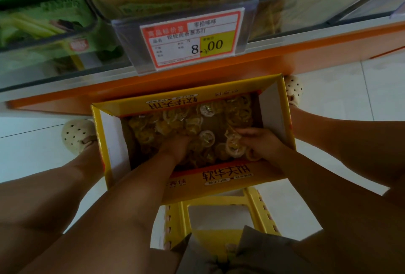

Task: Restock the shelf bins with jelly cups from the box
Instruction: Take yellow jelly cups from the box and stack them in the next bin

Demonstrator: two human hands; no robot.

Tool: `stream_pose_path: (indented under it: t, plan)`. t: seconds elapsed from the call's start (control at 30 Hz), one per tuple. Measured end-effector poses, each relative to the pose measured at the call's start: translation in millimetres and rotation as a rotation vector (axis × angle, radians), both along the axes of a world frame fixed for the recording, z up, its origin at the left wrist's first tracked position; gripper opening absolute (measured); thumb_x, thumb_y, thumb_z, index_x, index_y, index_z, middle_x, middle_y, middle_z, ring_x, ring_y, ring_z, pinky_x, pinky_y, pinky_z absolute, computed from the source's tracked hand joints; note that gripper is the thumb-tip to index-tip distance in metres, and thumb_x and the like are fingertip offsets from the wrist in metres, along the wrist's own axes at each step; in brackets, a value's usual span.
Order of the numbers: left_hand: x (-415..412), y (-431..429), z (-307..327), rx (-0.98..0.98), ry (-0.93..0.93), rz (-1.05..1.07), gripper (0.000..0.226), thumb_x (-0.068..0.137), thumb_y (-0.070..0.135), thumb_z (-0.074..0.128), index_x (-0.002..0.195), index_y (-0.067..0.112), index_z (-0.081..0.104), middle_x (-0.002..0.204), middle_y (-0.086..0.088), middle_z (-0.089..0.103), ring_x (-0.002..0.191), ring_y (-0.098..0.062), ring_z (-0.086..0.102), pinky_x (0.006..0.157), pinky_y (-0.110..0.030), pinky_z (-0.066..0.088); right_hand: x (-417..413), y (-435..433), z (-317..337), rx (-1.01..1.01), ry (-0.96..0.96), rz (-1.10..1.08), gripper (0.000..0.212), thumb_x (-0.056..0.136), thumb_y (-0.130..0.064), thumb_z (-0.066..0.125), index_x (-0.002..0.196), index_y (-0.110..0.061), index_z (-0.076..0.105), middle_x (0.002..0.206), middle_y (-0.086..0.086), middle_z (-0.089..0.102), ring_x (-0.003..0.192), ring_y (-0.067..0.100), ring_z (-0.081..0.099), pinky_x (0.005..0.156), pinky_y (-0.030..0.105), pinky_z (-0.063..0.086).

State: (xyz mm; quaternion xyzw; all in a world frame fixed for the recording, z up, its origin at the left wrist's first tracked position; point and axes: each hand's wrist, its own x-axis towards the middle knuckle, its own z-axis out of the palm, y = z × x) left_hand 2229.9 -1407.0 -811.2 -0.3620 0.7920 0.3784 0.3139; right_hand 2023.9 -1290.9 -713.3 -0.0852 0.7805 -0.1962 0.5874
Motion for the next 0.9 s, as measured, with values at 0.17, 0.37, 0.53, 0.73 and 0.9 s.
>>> stream_pose_path:
  t: [0.17, 0.37, 0.53, 0.73, 0.9]
  plan:
    - [1.1, -1.0, 1.8, -0.057, 0.019, -0.044, 0.042, 0.096, 0.033, 0.052, 0.138, 0.036, 0.050, 0.147, 0.000, 0.044, 0.138, -0.032, 0.027, 0.107, -0.038, 0.033, 2.4, -1.5, -2.6, -0.006, 0.019, 0.012, 0.033, 0.096, -0.014, 0.055, 0.126, -0.026, 0.062, 0.096, 0.018, 0.066, 0.059, 0.016, 0.049, 0.045, 0.016, 0.040]
    - [0.3, 2.1, 1.6, -0.117, -0.009, -0.131, 0.048, 0.096, 0.030, 0.051, 0.143, 0.035, 0.042, 0.144, 0.002, 0.049, 0.140, -0.031, 0.027, 0.105, -0.041, 0.037, 3.5, -0.5, -9.1, -0.003, 0.001, 0.015, 0.034, 0.095, -0.016, 0.057, 0.128, -0.025, 0.062, 0.097, 0.014, 0.066, 0.063, 0.017, 0.049, 0.047, 0.018, 0.039]
    - [-4.5, 2.6, -3.2, -0.086, -0.022, -0.113, 0.048, 0.098, 0.026, 0.048, 0.144, 0.036, 0.041, 0.143, -0.005, 0.050, 0.139, -0.030, 0.032, 0.103, -0.041, 0.042, 1.6, -0.1, -9.2, 0.007, -0.018, 0.009, 0.033, 0.095, -0.015, 0.057, 0.127, -0.026, 0.061, 0.116, 0.026, 0.063, 0.078, 0.025, 0.049, 0.052, 0.022, 0.038]
    - [-11.2, 2.2, 1.1, 0.014, 0.023, 0.023, 0.043, 0.099, 0.026, 0.048, 0.141, 0.032, 0.045, 0.145, -0.008, 0.046, 0.136, -0.031, 0.037, 0.106, -0.042, 0.040, 2.2, -3.2, -9.6, 0.012, 0.005, 0.019, 0.034, 0.095, -0.014, 0.057, 0.128, -0.022, 0.061, 0.089, 0.009, 0.064, 0.061, 0.016, 0.047, 0.044, 0.016, 0.038]
    - [-14.7, -16.1, 33.0, 0.442, 0.124, 0.613, 0.047, 0.095, 0.003, 0.053, 0.139, 0.021, 0.049, 0.140, -0.006, 0.050, 0.098, -0.018, 0.060, 0.067, -0.025, 0.056, 8.2, -7.4, -2.3, -0.009, -0.001, 0.043, 0.033, 0.094, -0.015, 0.058, 0.125, -0.024, 0.062, 0.088, 0.004, 0.065, 0.055, 0.011, 0.047, 0.041, 0.014, 0.039]
